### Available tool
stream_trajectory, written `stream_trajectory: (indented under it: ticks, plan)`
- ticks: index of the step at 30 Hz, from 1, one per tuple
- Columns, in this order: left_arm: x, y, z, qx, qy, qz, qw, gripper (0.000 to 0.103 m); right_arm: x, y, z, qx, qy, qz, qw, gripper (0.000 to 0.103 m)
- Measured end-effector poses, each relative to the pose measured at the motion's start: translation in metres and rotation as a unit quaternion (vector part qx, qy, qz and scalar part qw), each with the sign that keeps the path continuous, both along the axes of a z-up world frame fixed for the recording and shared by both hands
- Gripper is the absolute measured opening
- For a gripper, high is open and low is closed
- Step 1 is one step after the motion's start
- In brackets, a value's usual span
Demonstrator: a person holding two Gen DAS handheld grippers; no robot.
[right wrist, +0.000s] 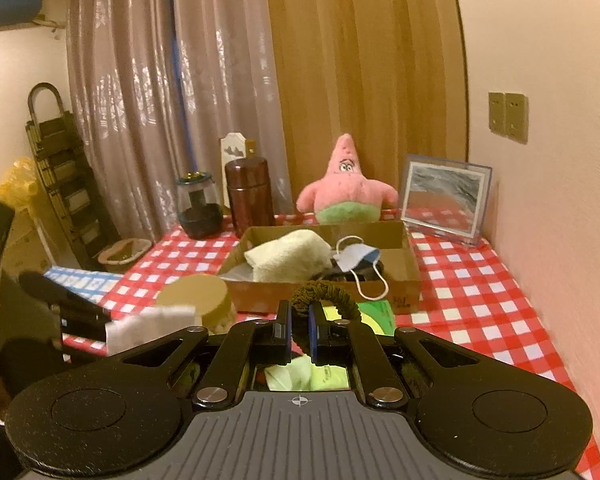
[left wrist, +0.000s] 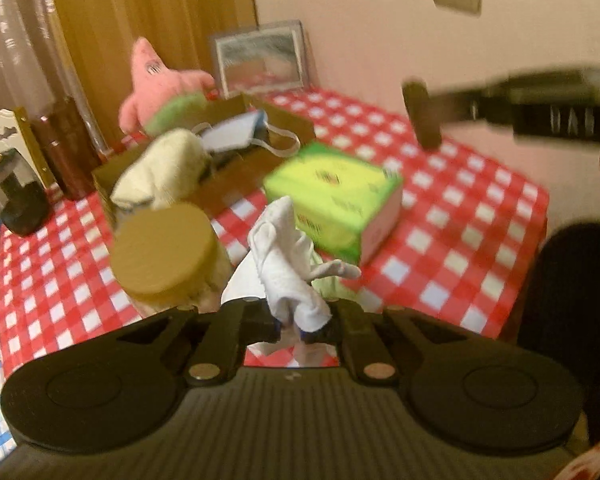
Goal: Organize soft objects
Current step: 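Carry the white cloth and the scrunchie over the cardboard box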
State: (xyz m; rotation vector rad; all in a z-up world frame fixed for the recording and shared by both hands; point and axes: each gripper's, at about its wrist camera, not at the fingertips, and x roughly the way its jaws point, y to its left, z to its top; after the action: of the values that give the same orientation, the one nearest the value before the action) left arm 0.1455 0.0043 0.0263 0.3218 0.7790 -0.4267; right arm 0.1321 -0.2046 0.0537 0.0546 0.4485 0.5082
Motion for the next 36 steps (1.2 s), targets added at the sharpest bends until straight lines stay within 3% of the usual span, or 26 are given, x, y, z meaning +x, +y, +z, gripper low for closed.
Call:
stream_trajectory:
  ticks: [8,18,36]
  plan:
    - [0.018,0.002,0.052,-0.038,-0.033,0.028,0.9983,0.007,0.02,0.005,0.017,0.001,0.003,0.02,1.0,0.008]
    - [0.065,0.009,0.084,-0.07,-0.053,0.065,0.994,0.007,0.071,0.002,0.032,-0.024,0.001,0.034,0.999,0.008]
    - [0.186,0.042,0.077,-0.063,-0.035,0.109,0.9914,0.007,0.208,0.039,0.011,-0.049,0.058,0.066,0.995,0.008]
